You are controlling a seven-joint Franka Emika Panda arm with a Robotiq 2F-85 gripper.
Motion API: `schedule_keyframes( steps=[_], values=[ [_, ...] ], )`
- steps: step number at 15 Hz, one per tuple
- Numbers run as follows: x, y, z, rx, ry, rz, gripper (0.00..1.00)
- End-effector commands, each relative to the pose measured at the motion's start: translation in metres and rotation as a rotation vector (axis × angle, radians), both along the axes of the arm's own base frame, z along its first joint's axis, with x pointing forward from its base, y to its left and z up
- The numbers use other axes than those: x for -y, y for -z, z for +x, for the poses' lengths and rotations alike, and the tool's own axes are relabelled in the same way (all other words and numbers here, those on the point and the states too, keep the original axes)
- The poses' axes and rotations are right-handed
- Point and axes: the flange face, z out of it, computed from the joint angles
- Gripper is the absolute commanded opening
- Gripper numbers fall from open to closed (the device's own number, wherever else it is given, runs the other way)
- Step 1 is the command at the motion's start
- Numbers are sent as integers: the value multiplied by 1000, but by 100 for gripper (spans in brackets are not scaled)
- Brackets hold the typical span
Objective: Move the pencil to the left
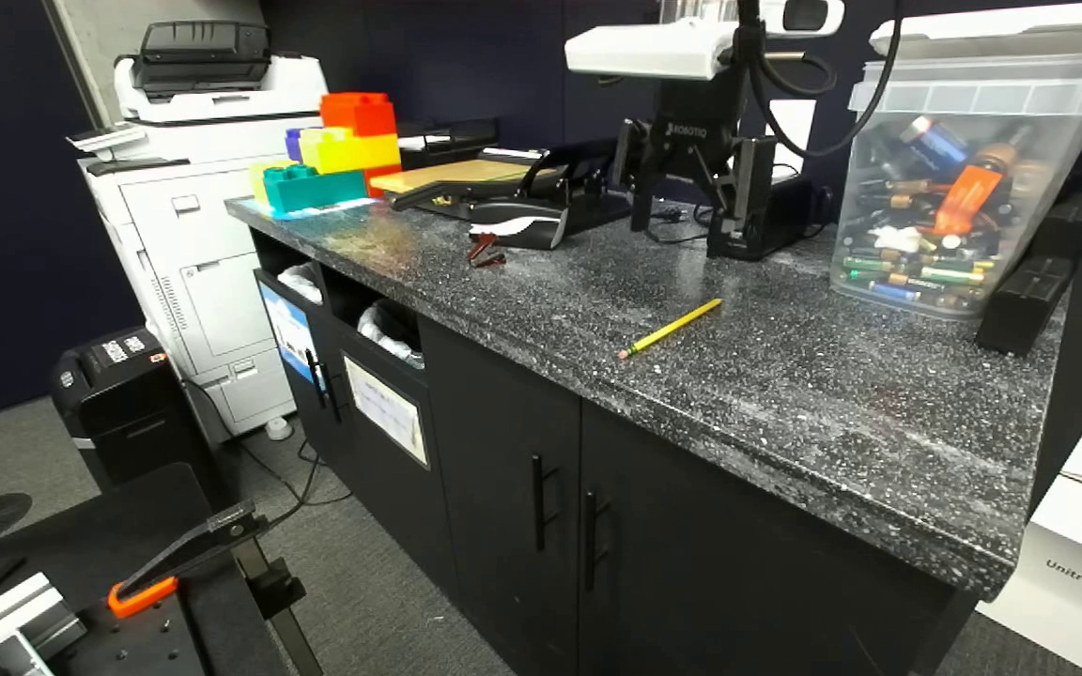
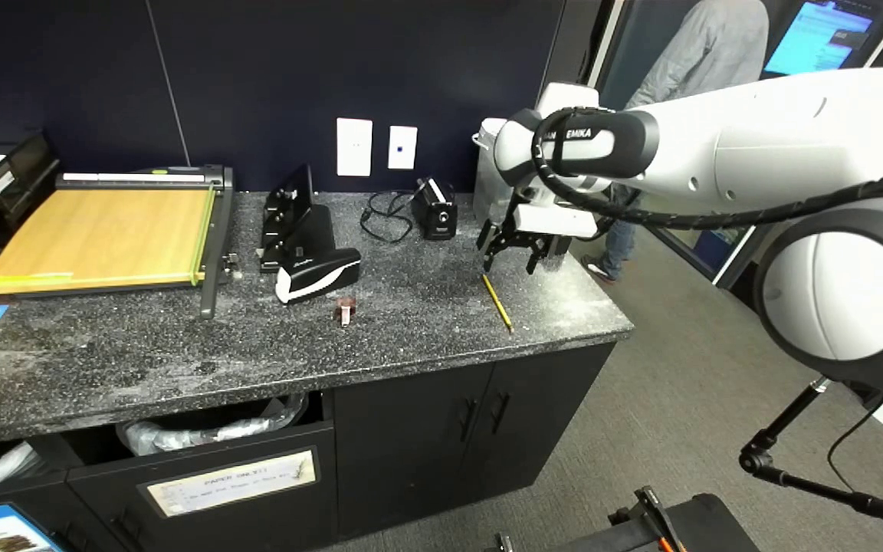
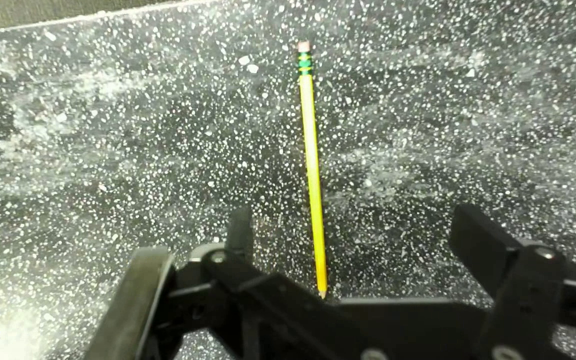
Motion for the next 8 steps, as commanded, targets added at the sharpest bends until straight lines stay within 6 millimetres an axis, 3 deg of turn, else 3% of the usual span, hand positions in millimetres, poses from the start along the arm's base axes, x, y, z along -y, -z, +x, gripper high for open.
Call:
schedule_keyframes(
  steps=[1,8],
  values=[
    [-8,16,16,12,11,-20,100],
    [-8,57,27,-9,26,-37,100]
  ],
)
